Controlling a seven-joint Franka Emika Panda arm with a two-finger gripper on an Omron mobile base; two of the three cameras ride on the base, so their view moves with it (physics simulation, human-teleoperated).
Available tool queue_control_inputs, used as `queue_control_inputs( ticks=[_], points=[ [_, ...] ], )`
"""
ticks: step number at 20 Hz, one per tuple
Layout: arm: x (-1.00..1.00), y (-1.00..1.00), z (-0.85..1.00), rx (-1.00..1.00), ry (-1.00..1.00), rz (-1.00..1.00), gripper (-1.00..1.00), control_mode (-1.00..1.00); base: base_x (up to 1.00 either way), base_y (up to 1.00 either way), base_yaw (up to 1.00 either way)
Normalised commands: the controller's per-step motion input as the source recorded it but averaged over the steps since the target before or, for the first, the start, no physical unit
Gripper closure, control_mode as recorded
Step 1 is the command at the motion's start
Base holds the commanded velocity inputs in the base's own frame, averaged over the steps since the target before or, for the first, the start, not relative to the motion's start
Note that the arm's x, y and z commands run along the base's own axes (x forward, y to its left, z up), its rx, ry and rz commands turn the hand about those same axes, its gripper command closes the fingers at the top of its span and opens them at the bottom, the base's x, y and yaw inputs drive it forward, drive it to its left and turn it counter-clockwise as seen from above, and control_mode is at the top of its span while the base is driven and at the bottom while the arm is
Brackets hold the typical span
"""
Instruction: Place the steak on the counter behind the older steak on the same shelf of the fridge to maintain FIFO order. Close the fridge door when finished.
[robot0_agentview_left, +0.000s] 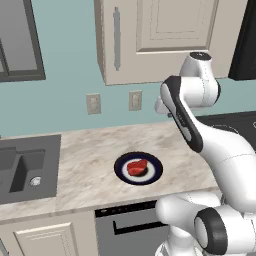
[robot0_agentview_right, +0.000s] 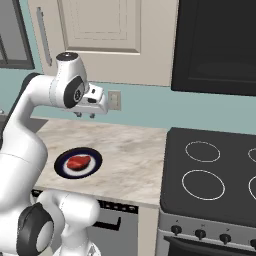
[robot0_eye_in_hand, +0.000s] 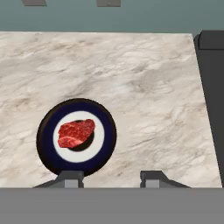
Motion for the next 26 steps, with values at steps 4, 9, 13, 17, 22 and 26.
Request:
queue_control_inputs(
  ticks=[4, 9, 13, 17, 22, 26],
  points=[
    [-0.08, 0.04, 0.00, -0.01, -0.03, 0.00, -1.00, -1.00, 0.00, 0.00, 0.00],
    [0.00, 0.09, -0.08, 0.00, 0.02, 0.00, -1.00, -1.00, 0.00, 0.00, 0.00],
    [0.00, 0.30, -0.24, -0.02, 0.02, 0.00, -1.00, -1.00, 0.00, 0.00, 0.00],
    [0.00, 0.46, -0.51, -0.01, 0.04, -0.22, -1.00, -1.00, 0.00, 0.00, 0.00],
    [0.00, 0.43, -0.71, 0.00, 0.00, -0.57, -1.00, -1.00, 0.00, 0.00, 0.00],
    [0.02, 0.39, -0.69, 0.00, 0.00, -0.48, -1.00, -1.00, 0.00, 0.00, 0.00]
  ],
)
